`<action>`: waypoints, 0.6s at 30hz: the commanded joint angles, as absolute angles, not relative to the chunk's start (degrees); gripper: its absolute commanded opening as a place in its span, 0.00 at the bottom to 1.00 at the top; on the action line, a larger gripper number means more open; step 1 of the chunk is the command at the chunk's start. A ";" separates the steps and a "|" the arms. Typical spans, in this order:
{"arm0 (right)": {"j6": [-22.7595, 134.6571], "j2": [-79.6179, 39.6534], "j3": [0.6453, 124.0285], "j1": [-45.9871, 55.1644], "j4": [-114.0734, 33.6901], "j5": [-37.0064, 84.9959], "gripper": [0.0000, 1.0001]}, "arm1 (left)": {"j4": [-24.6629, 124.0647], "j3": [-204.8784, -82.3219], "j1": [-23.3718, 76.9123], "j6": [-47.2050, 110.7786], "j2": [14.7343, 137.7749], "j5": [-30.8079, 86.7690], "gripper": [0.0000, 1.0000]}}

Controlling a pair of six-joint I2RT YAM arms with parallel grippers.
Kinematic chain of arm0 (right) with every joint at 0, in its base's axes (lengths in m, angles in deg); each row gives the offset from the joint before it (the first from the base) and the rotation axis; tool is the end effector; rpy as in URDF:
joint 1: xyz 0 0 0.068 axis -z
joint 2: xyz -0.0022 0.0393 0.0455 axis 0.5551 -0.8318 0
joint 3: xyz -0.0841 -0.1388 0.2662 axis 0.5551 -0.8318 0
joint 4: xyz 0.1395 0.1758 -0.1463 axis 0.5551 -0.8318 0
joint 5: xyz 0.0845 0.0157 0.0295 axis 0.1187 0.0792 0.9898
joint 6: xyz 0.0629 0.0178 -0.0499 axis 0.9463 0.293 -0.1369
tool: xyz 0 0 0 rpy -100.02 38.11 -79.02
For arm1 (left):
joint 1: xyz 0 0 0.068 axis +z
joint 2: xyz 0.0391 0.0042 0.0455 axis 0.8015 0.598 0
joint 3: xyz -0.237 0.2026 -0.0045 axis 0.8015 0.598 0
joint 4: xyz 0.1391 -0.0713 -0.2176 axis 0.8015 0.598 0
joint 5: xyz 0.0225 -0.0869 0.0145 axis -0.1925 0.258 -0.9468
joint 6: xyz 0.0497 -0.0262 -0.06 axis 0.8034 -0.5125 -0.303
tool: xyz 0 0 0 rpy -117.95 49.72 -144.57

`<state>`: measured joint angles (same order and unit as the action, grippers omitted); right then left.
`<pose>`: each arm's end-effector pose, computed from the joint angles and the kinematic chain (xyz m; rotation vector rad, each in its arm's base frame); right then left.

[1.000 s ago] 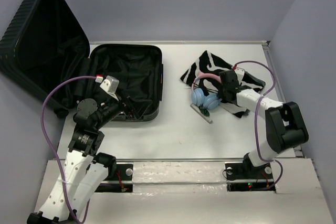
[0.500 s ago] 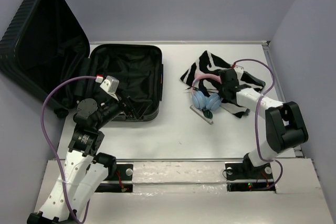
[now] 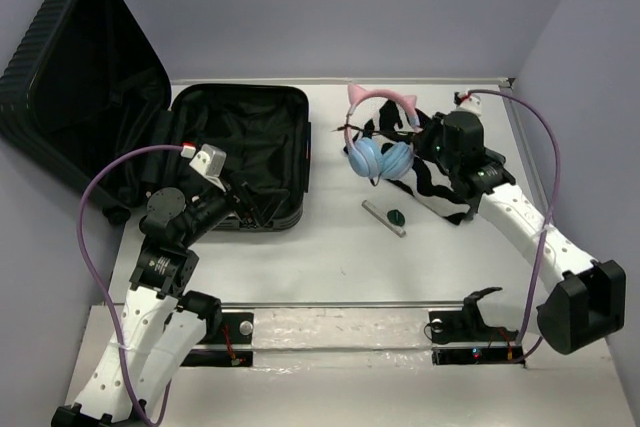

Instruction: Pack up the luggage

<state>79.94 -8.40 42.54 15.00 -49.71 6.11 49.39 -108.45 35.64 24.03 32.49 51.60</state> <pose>0.2924 0.0858 0.3389 0.3261 1.9721 0.3827 0.1217 -0.0784 0.3747 0.4523 1.4546 -0.9182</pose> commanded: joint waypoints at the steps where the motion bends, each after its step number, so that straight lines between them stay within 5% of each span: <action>1: 83.24 -12.71 51.27 2.91 -38.39 13.02 0.07 | 48.72 -111.42 35.51 25.17 31.79 49.35 0.99; 7: 84.55 -33.94 69.82 -7.41 -36.43 14.15 0.13 | 51.71 -112.30 36.22 25.61 31.70 42.06 0.99; 9: 84.47 -38.11 74.92 -8.73 -37.66 15.47 0.40 | 53.54 -112.74 36.31 25.79 31.35 39.50 0.99; 10: 84.55 -39.52 77.82 -8.74 -38.27 15.74 0.65 | 53.74 -112.74 36.31 25.88 31.17 38.89 0.99; 12: 83.25 -39.89 77.06 -8.74 -39.07 15.04 0.75 | 54.18 -112.91 36.39 25.88 30.82 37.74 0.99; 15: 77.72 -35.07 68.47 -8.74 -39.33 9.25 0.69 | 54.27 -113.00 36.39 26.05 30.82 37.91 0.99; 17: 74.12 -31.04 60.41 -8.74 -43.10 3.37 0.45 | 54.18 -113.00 36.39 26.14 30.99 38.35 0.99; 18: 73.40 -29.79 57.57 -8.04 -44.24 3.35 0.43 | 54.09 -113.00 36.39 26.14 31.08 38.53 0.99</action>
